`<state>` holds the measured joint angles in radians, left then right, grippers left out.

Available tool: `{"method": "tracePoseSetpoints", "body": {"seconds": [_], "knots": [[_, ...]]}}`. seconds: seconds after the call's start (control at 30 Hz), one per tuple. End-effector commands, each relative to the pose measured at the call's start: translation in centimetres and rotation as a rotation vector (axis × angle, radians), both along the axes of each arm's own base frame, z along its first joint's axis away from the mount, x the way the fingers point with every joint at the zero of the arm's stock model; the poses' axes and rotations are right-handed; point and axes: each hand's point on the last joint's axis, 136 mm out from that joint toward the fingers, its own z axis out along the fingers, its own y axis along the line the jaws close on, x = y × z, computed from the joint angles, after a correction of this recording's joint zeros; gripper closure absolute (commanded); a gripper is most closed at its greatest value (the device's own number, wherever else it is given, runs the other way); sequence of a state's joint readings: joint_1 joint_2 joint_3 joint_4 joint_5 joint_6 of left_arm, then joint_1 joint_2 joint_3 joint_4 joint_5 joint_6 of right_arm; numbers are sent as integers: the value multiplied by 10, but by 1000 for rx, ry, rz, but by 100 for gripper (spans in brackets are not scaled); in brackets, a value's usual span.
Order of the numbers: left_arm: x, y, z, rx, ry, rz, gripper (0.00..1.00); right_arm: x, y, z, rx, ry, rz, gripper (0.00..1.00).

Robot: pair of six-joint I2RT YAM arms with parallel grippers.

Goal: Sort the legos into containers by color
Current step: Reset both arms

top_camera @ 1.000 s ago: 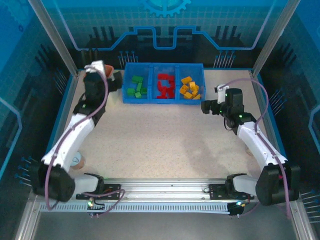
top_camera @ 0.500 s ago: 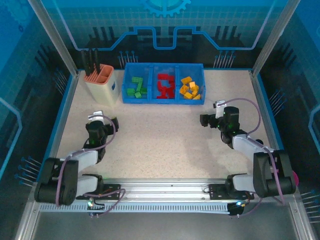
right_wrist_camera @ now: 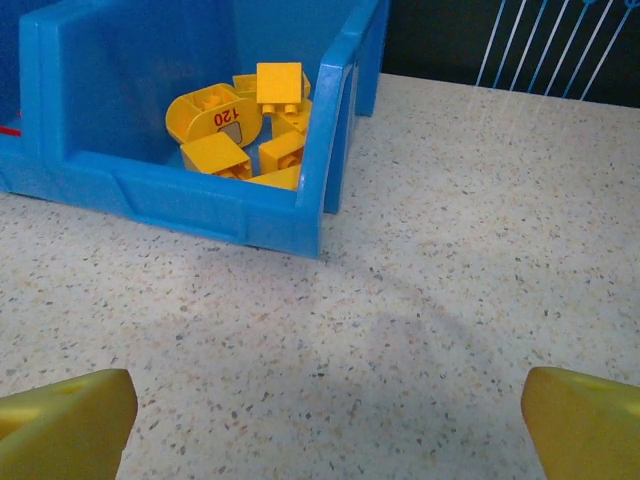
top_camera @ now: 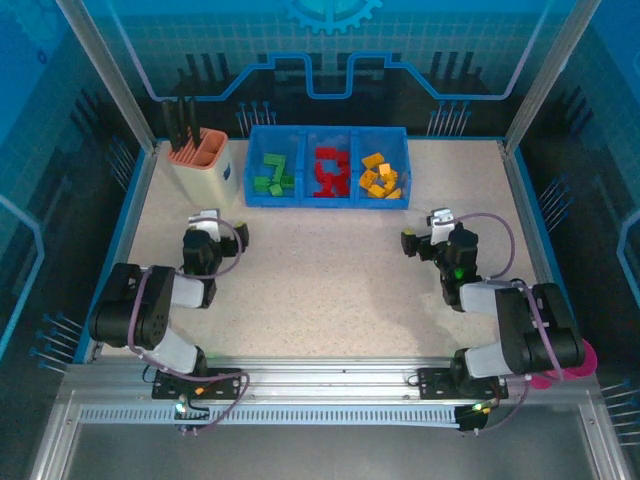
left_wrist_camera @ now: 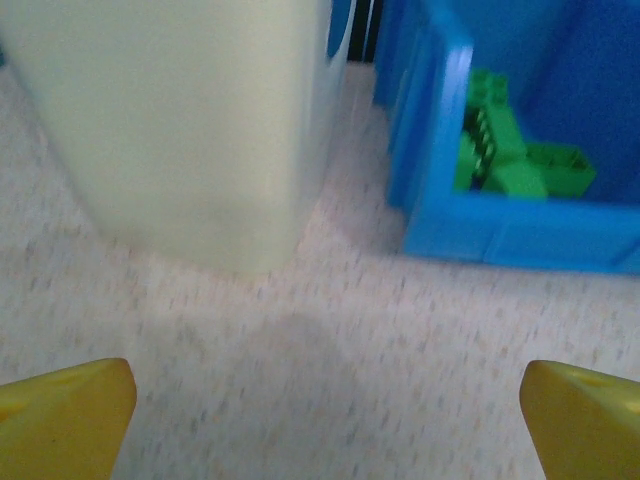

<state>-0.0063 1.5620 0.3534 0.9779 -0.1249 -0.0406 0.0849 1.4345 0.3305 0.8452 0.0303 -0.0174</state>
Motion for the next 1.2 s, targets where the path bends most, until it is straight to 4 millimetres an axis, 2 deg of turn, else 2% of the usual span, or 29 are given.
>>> {"method": "tracePoseSetpoints", "body": {"seconds": [0.0,0.17,0.27,1.17], "knots": [[3,-5,2,15,19,-43,1,10,-3,7,-25,-90,-12,0],[3,-5,1,16,17,-44,1,18,-3,-1,-36,-32,-20,0],[4,-5,2,16,16,-45,1,23,-12,-2,-17,-9,-68,0],[4,-5,1,16,18,-45,1,23,-9,-2,-5,-6,-33,0]]}}
